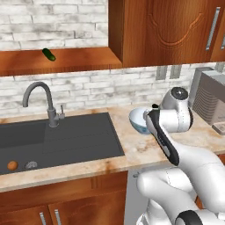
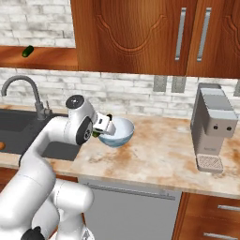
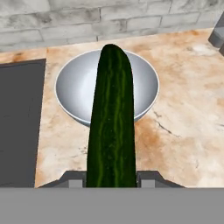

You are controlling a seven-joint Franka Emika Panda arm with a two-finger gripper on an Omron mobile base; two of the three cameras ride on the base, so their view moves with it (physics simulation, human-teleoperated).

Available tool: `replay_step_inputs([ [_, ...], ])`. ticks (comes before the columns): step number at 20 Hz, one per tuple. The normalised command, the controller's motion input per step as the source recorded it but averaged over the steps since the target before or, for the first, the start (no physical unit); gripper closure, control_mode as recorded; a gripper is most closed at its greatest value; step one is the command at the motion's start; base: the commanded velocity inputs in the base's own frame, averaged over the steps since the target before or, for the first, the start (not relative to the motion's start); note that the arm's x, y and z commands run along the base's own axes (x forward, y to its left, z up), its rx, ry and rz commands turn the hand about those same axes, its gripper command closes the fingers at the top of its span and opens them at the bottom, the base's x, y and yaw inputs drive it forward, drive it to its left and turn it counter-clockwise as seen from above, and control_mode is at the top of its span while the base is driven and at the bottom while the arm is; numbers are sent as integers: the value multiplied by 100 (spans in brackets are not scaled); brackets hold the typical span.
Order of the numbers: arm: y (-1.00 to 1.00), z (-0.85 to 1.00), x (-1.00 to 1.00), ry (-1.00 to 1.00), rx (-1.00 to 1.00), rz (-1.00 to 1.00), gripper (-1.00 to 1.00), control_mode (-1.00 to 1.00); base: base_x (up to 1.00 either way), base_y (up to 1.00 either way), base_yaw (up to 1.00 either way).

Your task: Pick the cucumbers from the cabinet and place them in one bowl. Pick the tangerine from the sink and place it in the other bowl.

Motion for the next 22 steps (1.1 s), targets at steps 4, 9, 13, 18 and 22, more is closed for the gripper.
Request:
replay_step_inputs([
  [4, -6, 7, 22, 0, 4, 2, 100, -100, 0, 0, 0],
  [9, -21, 6, 31, 14, 3, 0, 100, -100, 0, 0, 0],
  [13, -16, 0, 47, 11, 1, 0, 100, -100, 0, 0, 0],
  [18, -8, -14, 58, -3, 0, 0, 100, -100, 0, 0, 0],
  [22, 0, -25, 53, -4, 0, 0, 100, -100, 0, 0, 0],
])
